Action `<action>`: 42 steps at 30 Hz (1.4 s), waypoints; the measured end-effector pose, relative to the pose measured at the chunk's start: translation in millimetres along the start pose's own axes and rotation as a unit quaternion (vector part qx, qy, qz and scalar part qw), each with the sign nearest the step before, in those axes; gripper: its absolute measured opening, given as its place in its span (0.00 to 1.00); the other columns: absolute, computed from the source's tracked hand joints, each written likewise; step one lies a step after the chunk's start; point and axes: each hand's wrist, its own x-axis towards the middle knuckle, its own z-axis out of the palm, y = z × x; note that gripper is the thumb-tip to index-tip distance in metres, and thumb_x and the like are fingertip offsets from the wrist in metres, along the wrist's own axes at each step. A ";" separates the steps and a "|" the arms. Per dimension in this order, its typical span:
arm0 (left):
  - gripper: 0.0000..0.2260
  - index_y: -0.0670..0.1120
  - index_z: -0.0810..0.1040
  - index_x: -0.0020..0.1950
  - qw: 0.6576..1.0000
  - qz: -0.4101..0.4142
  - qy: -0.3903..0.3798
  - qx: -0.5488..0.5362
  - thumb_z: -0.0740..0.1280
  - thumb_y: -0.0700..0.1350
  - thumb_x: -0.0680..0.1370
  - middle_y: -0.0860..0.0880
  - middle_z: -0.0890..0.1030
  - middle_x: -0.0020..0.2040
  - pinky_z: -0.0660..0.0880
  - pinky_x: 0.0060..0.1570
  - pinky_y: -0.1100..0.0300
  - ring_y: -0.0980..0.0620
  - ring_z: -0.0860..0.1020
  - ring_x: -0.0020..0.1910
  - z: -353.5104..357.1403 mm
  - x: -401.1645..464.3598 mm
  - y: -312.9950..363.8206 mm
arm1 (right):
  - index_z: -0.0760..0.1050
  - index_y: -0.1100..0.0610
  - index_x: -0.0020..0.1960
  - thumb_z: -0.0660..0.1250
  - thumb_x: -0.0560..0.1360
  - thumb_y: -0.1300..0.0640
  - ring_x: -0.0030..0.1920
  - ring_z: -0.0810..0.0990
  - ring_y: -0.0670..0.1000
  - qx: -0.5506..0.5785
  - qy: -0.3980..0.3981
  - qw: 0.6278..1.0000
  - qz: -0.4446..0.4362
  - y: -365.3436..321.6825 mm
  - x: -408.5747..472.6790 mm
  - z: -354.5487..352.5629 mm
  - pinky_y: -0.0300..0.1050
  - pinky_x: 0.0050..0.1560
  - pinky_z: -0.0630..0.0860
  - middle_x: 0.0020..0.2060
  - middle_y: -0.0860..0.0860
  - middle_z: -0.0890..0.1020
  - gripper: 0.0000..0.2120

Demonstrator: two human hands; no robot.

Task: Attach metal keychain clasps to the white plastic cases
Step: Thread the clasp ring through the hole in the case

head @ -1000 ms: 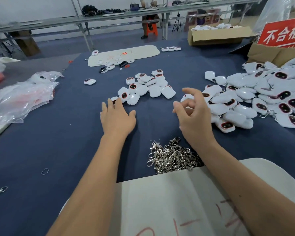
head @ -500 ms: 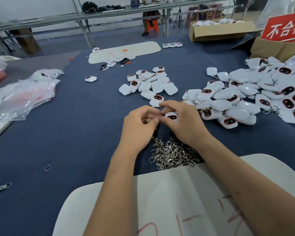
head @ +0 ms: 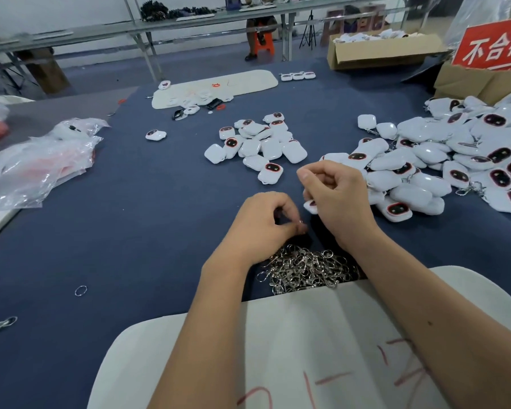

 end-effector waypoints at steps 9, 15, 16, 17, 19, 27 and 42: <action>0.09 0.45 0.79 0.38 0.928 -0.094 0.218 -0.287 0.77 0.40 0.75 0.44 0.81 0.32 0.82 0.49 0.43 0.48 0.80 0.35 -1.8 11.6 -7.4 | 0.84 0.54 0.53 0.73 0.79 0.57 0.31 0.78 0.56 -0.013 -0.144 0.988 -0.044 -4.9 -6.3 3.8 0.48 0.34 0.78 0.36 0.46 0.86 0.03; 0.10 0.43 0.78 0.38 0.876 -0.115 0.188 -0.428 0.75 0.36 0.77 0.46 0.82 0.36 0.83 0.48 0.56 0.49 0.83 0.40 -3.7 13.1 -4.3 | 0.86 0.57 0.51 0.76 0.76 0.64 0.42 0.86 0.61 -0.014 -0.155 0.987 -0.040 -4.0 -4.9 1.5 0.58 0.50 0.84 0.40 0.51 0.88 0.05; 0.10 0.43 0.78 0.38 0.879 -0.114 0.189 -0.422 0.75 0.37 0.77 0.46 0.83 0.36 0.82 0.45 0.58 0.50 0.82 0.39 -4.1 13.2 -4.3 | 0.86 0.57 0.50 0.76 0.75 0.64 0.40 0.85 0.57 -0.018 -0.153 0.987 -0.042 -3.4 -4.5 2.1 0.55 0.48 0.84 0.39 0.51 0.88 0.05; 0.09 0.44 0.79 0.39 0.882 -0.114 0.191 -0.416 0.75 0.37 0.77 0.46 0.84 0.37 0.81 0.43 0.60 0.50 0.82 0.39 -5.0 13.1 -4.3 | 0.86 0.57 0.49 0.76 0.75 0.65 0.38 0.83 0.52 -0.019 -0.152 0.987 -0.042 -3.0 -4.4 2.9 0.52 0.46 0.82 0.39 0.52 0.87 0.05; 0.08 0.43 0.79 0.40 0.878 -0.119 0.197 -0.420 0.74 0.37 0.77 0.46 0.85 0.36 0.79 0.40 0.62 0.51 0.81 0.37 -6.5 12.9 -4.4 | 0.87 0.56 0.47 0.76 0.75 0.65 0.36 0.81 0.50 -0.011 -0.153 0.987 -0.037 -2.9 -4.6 3.9 0.49 0.43 0.80 0.38 0.53 0.87 0.06; 0.06 0.42 0.80 0.51 0.873 -0.128 0.201 -0.426 0.71 0.33 0.78 0.47 0.84 0.35 0.81 0.42 0.61 0.50 0.80 0.36 -9.9 13.7 -5.8 | 0.85 0.57 0.47 0.74 0.78 0.64 0.39 0.86 0.45 0.013 -0.130 0.991 -0.024 0.0 -2.4 4.9 0.38 0.43 0.80 0.36 0.51 0.87 0.04; 0.06 0.46 0.82 0.40 0.969 0.033 0.218 -0.111 0.74 0.38 0.75 0.56 0.79 0.34 0.71 0.39 0.71 0.61 0.74 0.35 0.8 12.5 -3.4 | 0.86 0.54 0.49 0.72 0.79 0.63 0.34 0.81 0.63 -0.021 -0.093 0.994 -0.055 -2.4 -5.8 2.9 0.55 0.39 0.79 0.36 0.53 0.87 0.06</action>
